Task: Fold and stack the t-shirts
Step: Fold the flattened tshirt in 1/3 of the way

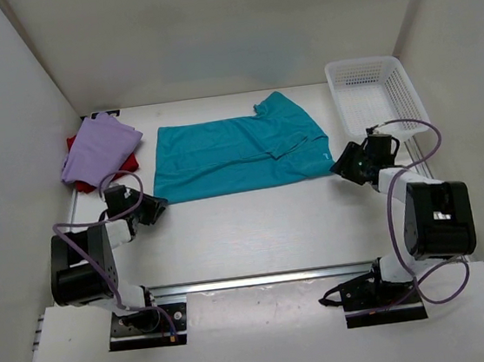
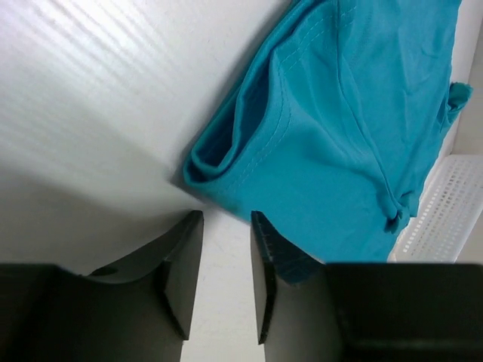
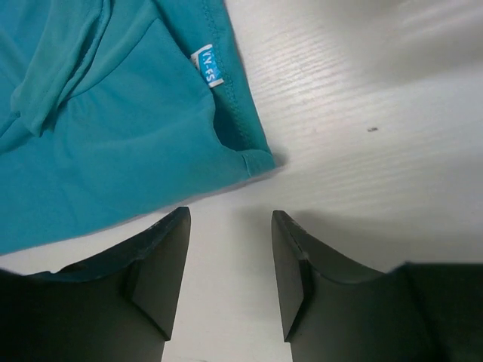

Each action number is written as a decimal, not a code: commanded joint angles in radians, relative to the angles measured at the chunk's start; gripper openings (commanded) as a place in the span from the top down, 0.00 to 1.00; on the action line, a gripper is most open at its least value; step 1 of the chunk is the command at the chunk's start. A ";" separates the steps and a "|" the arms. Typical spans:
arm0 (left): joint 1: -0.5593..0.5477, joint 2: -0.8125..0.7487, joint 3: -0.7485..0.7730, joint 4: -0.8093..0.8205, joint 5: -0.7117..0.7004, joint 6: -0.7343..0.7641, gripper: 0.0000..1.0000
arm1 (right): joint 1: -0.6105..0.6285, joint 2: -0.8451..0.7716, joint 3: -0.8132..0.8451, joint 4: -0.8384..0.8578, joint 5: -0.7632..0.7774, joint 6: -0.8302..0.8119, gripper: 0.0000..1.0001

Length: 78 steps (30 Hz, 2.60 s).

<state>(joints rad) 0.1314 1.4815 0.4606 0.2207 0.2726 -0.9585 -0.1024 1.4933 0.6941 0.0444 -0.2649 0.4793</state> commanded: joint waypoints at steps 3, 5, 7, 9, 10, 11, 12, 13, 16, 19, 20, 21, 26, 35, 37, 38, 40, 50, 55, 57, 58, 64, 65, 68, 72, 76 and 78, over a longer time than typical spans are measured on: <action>-0.015 0.057 0.032 0.016 -0.030 -0.003 0.65 | -0.017 0.089 0.039 0.143 -0.036 0.019 0.55; -0.015 0.065 0.032 0.040 -0.039 0.010 0.74 | -0.013 0.125 0.068 0.141 -0.045 0.015 0.60; -0.010 0.071 0.038 0.034 -0.041 0.010 0.82 | -0.010 0.169 0.103 0.120 -0.046 0.012 0.65; -0.006 0.083 0.044 0.031 -0.045 0.009 0.91 | 0.001 0.182 0.113 0.138 -0.025 0.015 0.73; -0.004 0.082 0.053 0.031 -0.047 0.012 0.94 | 0.001 0.185 0.111 0.143 -0.020 0.012 0.76; -0.003 0.085 0.058 0.026 -0.044 0.012 1.00 | 0.004 0.186 0.120 0.147 -0.020 0.005 0.86; -0.006 0.086 0.070 0.014 -0.055 0.024 1.00 | 0.012 0.186 0.125 0.144 -0.008 0.008 0.94; -0.007 0.083 0.081 0.005 -0.055 0.038 1.00 | 0.012 0.183 0.128 0.140 0.003 0.004 0.99; 0.004 0.062 0.075 -0.026 -0.062 0.047 1.00 | 0.029 0.156 0.108 0.104 0.050 0.015 1.00; 0.007 0.040 0.081 -0.091 -0.016 0.091 1.00 | 0.047 0.078 0.023 0.074 0.082 0.031 1.00; 0.005 0.030 0.073 -0.118 -0.026 0.130 1.00 | 0.055 0.033 -0.002 0.058 0.108 0.035 1.00; 0.022 0.005 0.079 -0.153 -0.032 0.135 1.00 | 0.066 0.015 -0.042 0.029 0.130 0.039 1.00; 0.056 -0.102 0.023 -0.221 -0.072 0.207 1.00 | 0.061 -0.201 -0.197 -0.041 0.139 0.032 1.00; 0.025 -0.352 -0.105 -0.516 -0.120 0.277 0.96 | 0.213 -0.598 -0.341 -0.359 0.250 0.142 1.00; 0.017 -0.438 -0.134 -0.576 -0.125 0.290 0.87 | 0.198 -0.694 -0.358 -0.419 0.254 0.160 1.00; 0.005 -0.460 -0.134 -0.598 -0.134 0.293 0.78 | 0.160 -0.723 -0.366 -0.460 0.228 0.163 1.00; 0.005 -0.466 -0.132 -0.613 -0.100 0.306 0.62 | 0.174 -0.833 -0.380 -0.465 0.236 0.182 0.90; -0.217 -0.462 0.099 -0.516 -0.095 0.344 0.19 | 0.197 -0.716 -0.246 -0.328 0.085 0.048 0.91; -0.545 -0.339 0.113 -0.316 -0.151 0.279 0.79 | 0.499 -0.429 -0.154 -0.119 0.132 0.035 1.00; -0.610 -0.276 0.109 -0.246 -0.112 0.270 0.80 | 0.536 -0.331 -0.127 -0.071 0.122 0.025 1.00; -0.631 -0.241 0.105 -0.203 -0.099 0.267 0.81 | 0.552 -0.300 -0.096 -0.057 0.119 0.016 1.00; -0.665 -0.116 0.086 -0.072 -0.039 0.233 0.79 | 0.595 -0.070 0.010 0.018 0.099 0.013 1.00; -0.661 -0.115 0.078 -0.061 -0.052 0.236 0.80 | 0.598 -0.055 0.013 0.028 0.099 0.021 1.00; -0.638 -0.110 0.032 -0.029 -0.046 0.208 0.80 | 0.584 -0.015 0.028 0.050 0.075 0.039 1.00; -0.621 -0.133 -0.062 0.054 0.002 0.129 0.80 | 0.569 0.045 0.062 0.023 0.069 0.025 1.00; -0.604 -0.136 -0.094 0.074 0.022 0.110 0.80 | 0.567 0.090 0.096 -0.017 0.081 0.019 1.00; -0.608 -0.145 -0.092 0.072 0.016 0.115 0.80 | 0.578 0.088 0.094 -0.020 0.092 0.018 1.00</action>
<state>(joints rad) -0.4789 1.3762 0.3687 0.2237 0.2657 -0.8280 0.4698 1.5795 0.7532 0.0177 -0.1902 0.5121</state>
